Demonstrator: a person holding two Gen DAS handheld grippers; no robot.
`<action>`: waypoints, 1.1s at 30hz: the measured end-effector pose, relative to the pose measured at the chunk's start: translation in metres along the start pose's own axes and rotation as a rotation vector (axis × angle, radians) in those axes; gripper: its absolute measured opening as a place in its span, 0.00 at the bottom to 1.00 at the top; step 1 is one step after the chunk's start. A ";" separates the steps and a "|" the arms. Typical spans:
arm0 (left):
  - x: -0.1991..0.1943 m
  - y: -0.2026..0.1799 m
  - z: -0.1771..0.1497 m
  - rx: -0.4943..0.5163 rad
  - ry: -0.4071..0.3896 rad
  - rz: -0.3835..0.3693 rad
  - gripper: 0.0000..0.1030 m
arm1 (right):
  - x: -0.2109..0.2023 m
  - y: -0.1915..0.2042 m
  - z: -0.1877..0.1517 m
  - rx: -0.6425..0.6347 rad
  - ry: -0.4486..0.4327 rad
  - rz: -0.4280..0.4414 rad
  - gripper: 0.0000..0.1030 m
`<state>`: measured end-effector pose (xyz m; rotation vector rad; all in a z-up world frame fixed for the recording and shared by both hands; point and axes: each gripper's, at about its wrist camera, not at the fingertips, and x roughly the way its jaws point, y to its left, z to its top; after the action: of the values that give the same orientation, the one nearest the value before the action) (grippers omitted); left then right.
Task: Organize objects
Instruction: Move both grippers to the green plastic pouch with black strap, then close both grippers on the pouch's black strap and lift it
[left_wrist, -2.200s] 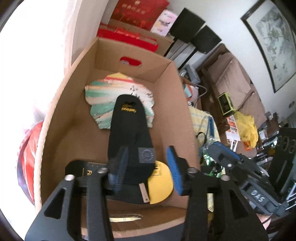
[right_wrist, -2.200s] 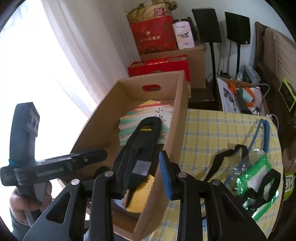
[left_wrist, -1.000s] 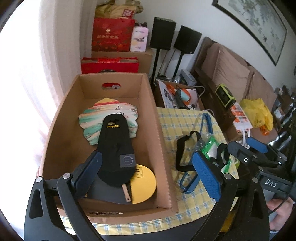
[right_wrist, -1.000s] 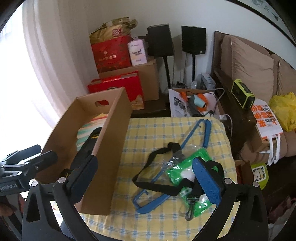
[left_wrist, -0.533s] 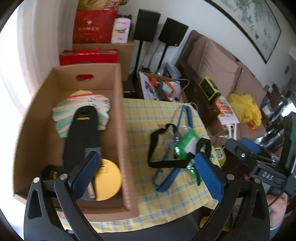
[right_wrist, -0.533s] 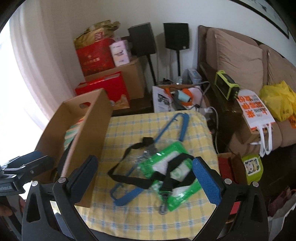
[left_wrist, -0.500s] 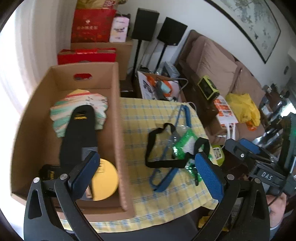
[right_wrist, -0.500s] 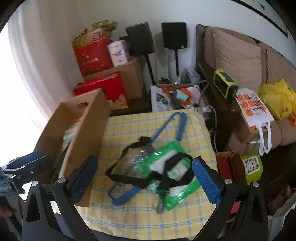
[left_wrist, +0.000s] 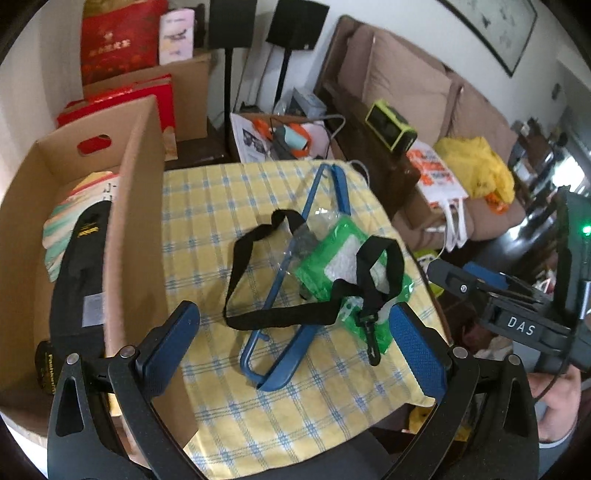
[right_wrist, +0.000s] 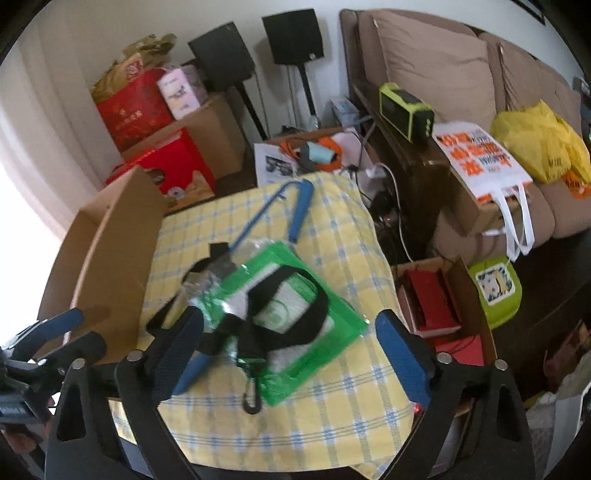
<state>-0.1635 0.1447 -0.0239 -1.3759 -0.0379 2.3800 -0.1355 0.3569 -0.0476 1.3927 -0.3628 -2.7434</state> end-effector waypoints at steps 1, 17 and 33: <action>0.006 -0.002 0.000 0.011 0.007 0.013 0.99 | 0.004 -0.003 -0.001 0.008 0.011 0.003 0.86; 0.057 -0.010 -0.008 0.086 0.113 0.057 0.99 | 0.050 -0.001 -0.017 0.041 0.098 0.069 0.73; 0.072 -0.002 0.013 -0.047 0.131 -0.050 0.96 | 0.050 -0.049 -0.016 0.173 0.098 0.046 0.68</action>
<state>-0.2055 0.1729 -0.0762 -1.5314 -0.0916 2.2570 -0.1493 0.3940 -0.1075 1.5292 -0.6319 -2.6498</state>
